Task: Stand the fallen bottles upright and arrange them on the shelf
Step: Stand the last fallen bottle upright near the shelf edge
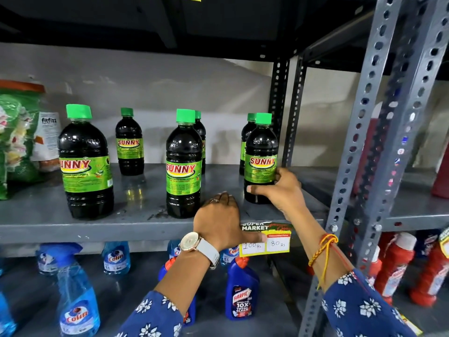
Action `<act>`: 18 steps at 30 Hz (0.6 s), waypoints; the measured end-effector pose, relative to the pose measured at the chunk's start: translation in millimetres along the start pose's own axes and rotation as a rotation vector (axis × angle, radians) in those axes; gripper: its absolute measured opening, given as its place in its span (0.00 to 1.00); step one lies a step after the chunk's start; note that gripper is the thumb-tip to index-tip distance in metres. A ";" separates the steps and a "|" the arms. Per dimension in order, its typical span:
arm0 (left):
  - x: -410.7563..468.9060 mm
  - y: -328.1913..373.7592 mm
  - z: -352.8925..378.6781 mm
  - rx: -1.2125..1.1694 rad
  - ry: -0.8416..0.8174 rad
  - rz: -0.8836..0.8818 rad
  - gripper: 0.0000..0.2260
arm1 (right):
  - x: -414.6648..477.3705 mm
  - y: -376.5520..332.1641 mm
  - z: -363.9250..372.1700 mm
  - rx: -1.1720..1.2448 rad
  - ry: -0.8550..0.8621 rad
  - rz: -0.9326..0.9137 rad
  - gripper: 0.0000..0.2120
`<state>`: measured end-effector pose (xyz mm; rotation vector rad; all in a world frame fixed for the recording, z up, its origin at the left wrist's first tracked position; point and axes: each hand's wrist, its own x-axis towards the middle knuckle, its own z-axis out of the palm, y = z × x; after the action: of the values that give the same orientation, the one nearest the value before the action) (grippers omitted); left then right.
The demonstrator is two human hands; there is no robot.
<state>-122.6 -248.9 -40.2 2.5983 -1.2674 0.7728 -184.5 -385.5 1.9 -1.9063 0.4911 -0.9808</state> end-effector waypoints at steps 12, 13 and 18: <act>-0.4 0.7 -3.7 -0.036 -0.062 -0.030 0.47 | -29.6 -2.6 -18.3 -0.091 -0.020 -0.027 0.23; -0.7 0.9 -4.1 -0.038 -0.072 -0.034 0.47 | -32.4 -2.8 -20.1 -0.096 -0.020 -0.025 0.23; -1.4 1.8 -5.0 -0.030 -0.090 -0.038 0.49 | -41.5 -3.7 -23.6 -0.093 -0.008 -0.034 0.21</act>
<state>-126.6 -247.4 -36.8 2.6526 -1.2396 0.6316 -228.5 -368.7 -6.5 -2.0067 0.5087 -0.9872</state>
